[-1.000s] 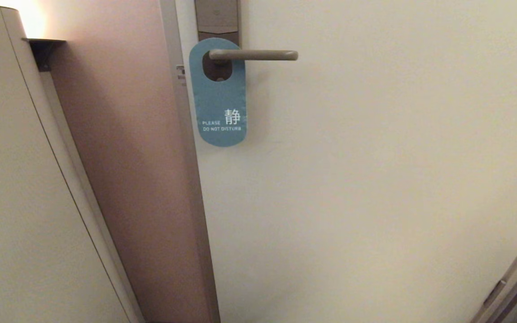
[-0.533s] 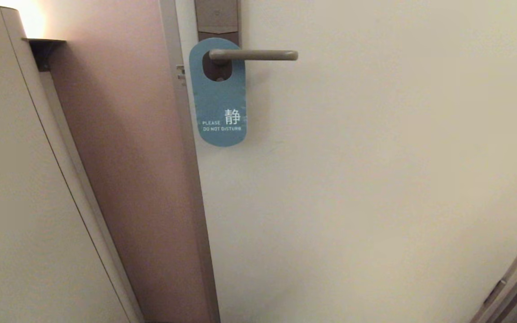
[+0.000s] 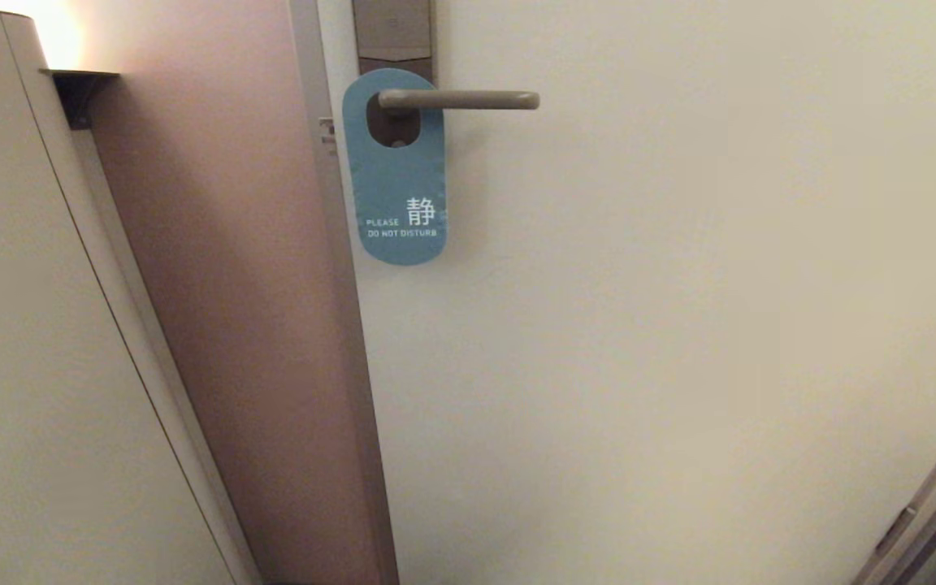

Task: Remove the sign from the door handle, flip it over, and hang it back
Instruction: Take down the sign

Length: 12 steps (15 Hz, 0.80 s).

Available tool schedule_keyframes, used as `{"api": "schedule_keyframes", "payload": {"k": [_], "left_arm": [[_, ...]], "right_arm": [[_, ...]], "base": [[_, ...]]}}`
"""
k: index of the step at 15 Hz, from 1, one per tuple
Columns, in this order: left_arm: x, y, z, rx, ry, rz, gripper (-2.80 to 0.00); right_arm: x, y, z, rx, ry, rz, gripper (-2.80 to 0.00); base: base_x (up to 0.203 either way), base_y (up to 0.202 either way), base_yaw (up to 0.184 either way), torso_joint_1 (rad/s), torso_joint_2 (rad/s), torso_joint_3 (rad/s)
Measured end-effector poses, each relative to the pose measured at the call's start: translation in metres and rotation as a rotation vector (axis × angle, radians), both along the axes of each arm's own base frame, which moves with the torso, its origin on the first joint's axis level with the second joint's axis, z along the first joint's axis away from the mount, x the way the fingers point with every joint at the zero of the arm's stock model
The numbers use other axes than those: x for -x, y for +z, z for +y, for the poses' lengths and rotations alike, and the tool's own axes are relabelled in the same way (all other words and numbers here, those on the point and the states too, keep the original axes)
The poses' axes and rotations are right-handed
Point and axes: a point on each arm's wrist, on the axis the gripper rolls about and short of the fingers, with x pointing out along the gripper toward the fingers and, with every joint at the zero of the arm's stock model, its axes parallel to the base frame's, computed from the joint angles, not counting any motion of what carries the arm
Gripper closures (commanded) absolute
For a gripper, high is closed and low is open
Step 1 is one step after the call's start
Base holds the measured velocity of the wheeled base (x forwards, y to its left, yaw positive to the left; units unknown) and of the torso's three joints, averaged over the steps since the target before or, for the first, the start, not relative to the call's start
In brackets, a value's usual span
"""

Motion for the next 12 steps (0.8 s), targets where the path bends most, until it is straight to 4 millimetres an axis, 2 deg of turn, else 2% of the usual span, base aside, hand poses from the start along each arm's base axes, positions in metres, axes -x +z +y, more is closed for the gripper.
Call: {"api": "schedule_keyframes", "payload": {"k": [5,12], "left_arm": [[0.0046,0.0122,-0.0026,-0.014,-0.114,-0.043,0.00],[0.0047,0.0127,-0.0027,-0.016,-0.118,-0.048,0.00]], "right_arm": [[0.0000,0.0000,0.0000,0.000,0.000,0.000,0.00],[0.0000,0.0000,0.0000,0.000,0.001,0.000,0.00]], "base": [[0.000,0.000,0.000,0.000,0.00,0.000],[0.000,0.000,0.000,0.000,0.00,0.000]]}}
